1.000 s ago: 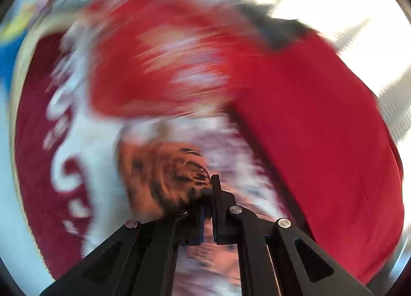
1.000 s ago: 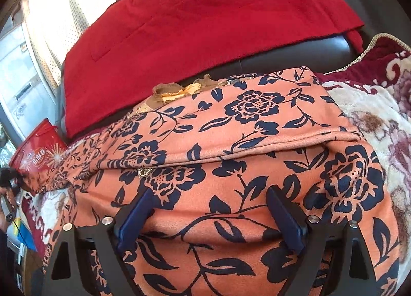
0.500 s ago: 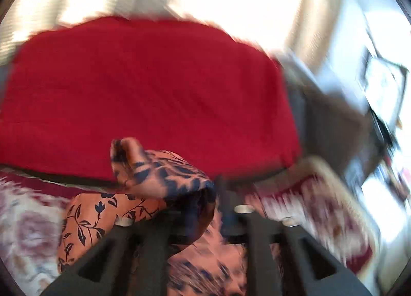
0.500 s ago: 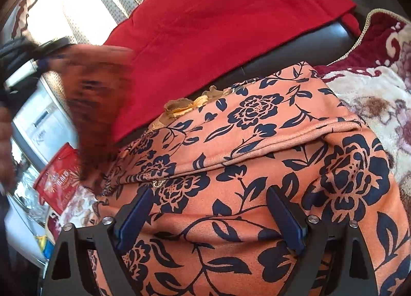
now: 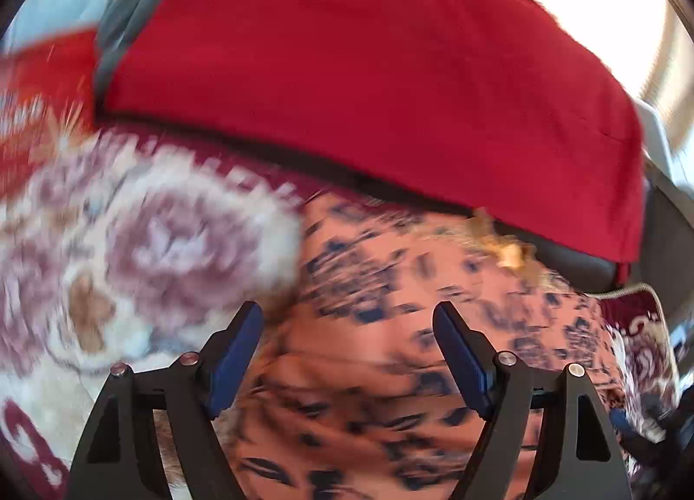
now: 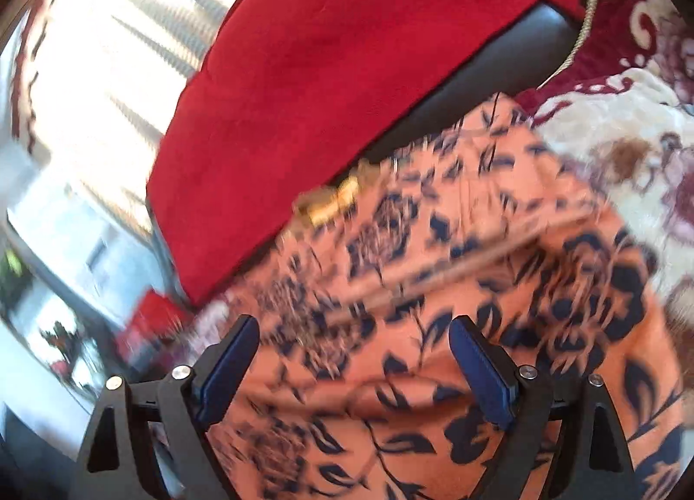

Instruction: Fold small clothes

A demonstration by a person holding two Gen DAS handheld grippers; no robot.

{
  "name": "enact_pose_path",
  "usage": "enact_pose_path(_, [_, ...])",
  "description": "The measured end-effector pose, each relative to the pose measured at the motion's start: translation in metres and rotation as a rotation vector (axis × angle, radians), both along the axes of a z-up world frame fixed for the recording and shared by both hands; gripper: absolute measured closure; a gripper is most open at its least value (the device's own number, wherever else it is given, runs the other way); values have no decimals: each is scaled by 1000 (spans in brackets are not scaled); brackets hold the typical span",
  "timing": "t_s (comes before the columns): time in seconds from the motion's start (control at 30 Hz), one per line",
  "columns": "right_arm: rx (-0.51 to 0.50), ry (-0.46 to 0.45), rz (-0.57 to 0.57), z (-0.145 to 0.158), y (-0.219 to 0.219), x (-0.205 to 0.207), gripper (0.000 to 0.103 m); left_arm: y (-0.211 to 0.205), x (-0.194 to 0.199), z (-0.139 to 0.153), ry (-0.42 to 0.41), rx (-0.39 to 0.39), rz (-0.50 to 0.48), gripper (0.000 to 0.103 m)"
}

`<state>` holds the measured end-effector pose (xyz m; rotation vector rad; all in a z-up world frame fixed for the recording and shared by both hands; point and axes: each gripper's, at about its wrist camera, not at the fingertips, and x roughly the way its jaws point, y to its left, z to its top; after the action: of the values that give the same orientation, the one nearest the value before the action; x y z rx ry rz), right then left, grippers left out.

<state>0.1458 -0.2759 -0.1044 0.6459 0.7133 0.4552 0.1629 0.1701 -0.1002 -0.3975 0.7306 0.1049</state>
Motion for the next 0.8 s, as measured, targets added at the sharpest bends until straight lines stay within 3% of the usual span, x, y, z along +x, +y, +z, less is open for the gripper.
enact_pose_path(0.13, [-31,7,-80,28,-19,27,12,15,-7,-34,25,-49,9,22])
enact_pose_path(0.23, [-161,177,-67,13,-13,68,13,24,-11,-50,26,-103,13,22])
enact_pose_path(0.3, [-259,259,-40,-3,-6,82,49,29,-14,-51,13,-143,16,22])
enact_pose_path(0.37, [-411,241,-17,4,7,83,82,31,-22,-51,1,-152,12,22])
enact_pose_path(0.4, [-448,230,3,11,13,81,84,31,-23,-52,5,-152,7,22])
enact_pose_path(0.47, [-606,125,-10,39,29,68,85,30,-23,-52,10,-152,6,22])
enact_pose_path(0.53, [-677,48,-33,58,35,57,85,29,-23,-52,14,-146,5,22])
enact_pose_path(0.6, [-688,115,-30,42,34,64,84,28,-23,-52,18,-143,8,22])
enact_pose_path(0.67, [-735,191,-17,11,28,71,76,29,-24,-51,19,-143,10,22])
enact_pose_path(0.7, [-679,173,-45,13,21,69,76,29,-25,-50,15,-141,13,22])
enact_pose_path(0.73, [-636,171,-75,19,14,66,66,29,-26,-49,9,-136,19,22])
enact_pose_path(0.77, [-601,169,-97,24,8,63,42,29,-28,-45,-2,-125,25,22])
enact_pose_path(0.8, [-568,149,-118,32,2,59,33,28,-30,-39,-21,-111,22,22])
